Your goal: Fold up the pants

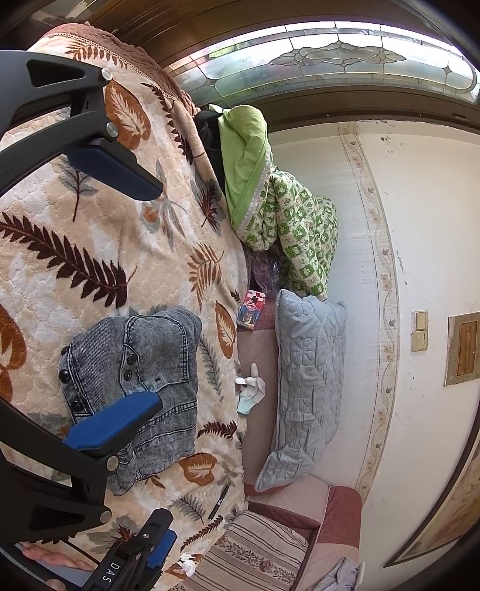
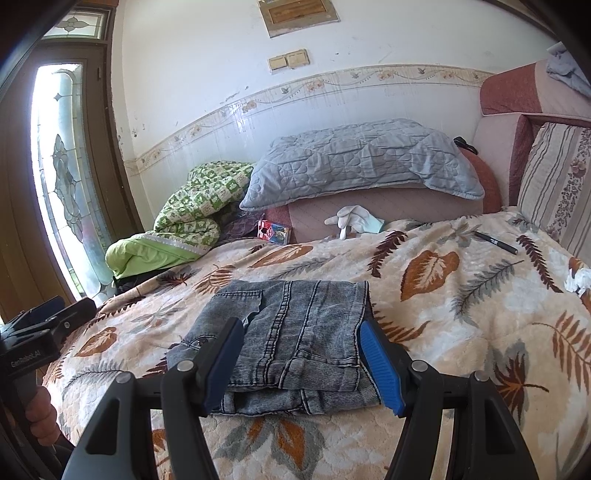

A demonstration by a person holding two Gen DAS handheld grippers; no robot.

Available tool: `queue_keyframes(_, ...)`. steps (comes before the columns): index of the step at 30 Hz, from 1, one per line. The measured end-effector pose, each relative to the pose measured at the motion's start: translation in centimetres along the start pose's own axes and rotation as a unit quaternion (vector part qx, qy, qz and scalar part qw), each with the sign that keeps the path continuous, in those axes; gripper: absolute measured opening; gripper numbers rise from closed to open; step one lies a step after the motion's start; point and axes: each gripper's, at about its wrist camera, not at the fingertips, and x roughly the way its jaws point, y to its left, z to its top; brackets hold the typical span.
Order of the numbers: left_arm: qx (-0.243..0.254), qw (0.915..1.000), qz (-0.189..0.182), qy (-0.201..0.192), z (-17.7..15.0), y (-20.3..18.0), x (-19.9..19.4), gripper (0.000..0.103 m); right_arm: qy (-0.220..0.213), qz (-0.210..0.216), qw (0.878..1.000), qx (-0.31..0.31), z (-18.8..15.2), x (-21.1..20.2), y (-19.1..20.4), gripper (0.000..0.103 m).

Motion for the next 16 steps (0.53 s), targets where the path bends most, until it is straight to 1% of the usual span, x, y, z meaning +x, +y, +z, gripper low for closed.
queue_keyframes(6,0.001,1.0000,-0.003,-0.007,0.12,-0.09,-0.29,0.103,0.000,0.000,1.000,0.000,-0.01,0.00,0.03,0.069)
queue_keyframes(13,-0.008,0.9997,-0.021,-0.013,0.06,0.04,-0.51,0.103,0.000,0.000,1.000,0.000,-0.05,0.00,0.09,0.069)
queue_keyframes(16,-0.010,0.9998,-0.019,-0.004,-0.03,0.07,-0.04,0.103,0.000,-0.001,1.000,0.000,-0.07,-0.02,0.12,0.069)
